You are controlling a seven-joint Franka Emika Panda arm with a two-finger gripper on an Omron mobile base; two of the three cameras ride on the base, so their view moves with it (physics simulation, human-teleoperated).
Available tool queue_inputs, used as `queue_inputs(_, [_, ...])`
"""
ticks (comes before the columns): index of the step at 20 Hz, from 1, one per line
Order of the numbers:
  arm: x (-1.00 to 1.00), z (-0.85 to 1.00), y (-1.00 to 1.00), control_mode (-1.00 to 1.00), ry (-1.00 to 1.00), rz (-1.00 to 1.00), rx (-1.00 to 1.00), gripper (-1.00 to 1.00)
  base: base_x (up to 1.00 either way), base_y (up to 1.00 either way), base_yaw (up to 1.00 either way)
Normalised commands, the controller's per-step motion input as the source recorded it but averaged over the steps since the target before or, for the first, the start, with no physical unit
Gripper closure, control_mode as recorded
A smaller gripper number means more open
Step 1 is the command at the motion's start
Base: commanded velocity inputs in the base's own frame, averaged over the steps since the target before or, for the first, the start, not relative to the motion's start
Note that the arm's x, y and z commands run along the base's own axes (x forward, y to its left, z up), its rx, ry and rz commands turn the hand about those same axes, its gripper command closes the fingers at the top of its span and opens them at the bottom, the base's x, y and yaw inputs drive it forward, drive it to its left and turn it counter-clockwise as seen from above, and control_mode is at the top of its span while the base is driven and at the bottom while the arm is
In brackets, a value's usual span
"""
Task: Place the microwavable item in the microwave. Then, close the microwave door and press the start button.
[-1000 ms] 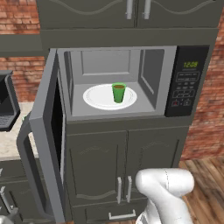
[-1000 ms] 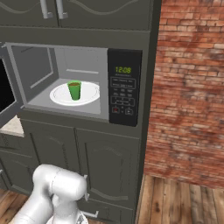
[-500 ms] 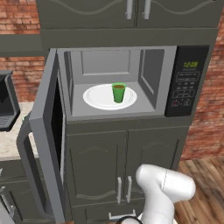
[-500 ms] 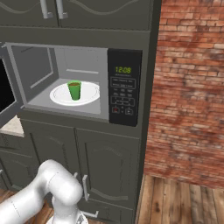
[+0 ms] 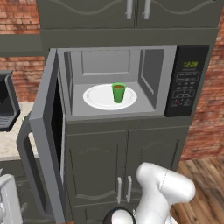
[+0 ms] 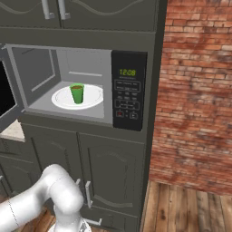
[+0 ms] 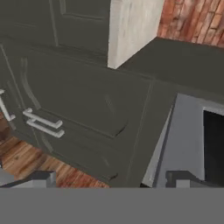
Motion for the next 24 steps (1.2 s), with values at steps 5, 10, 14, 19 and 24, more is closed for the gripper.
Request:
queue_inputs(5, [-0.01,0.00,-1.00,-1.00,0.01,-0.12,0.22,-1.00,0.00,0.00,0.00])
queue_inputs(10, [0.00,0.03,-1.00,-1.00,0.00,-0.07,0.22,-1.00,0.00,0.00,0.00])
queue_inputs(14, [0.00,0.21,-1.00,-1.00,0.00,-0.02,0.19,-1.00,0.00,0.00,0.00])
queue_inputs(19, [-0.09,0.48,-1.00,-1.00,-0.14,0.00,0.13,-1.00,0.00,0.00,0.00])
queue_inputs(24, [-0.14,0.34,-1.00,-1.00,-0.18,0.00,0.15,-1.00,0.00,0.00,0.00])
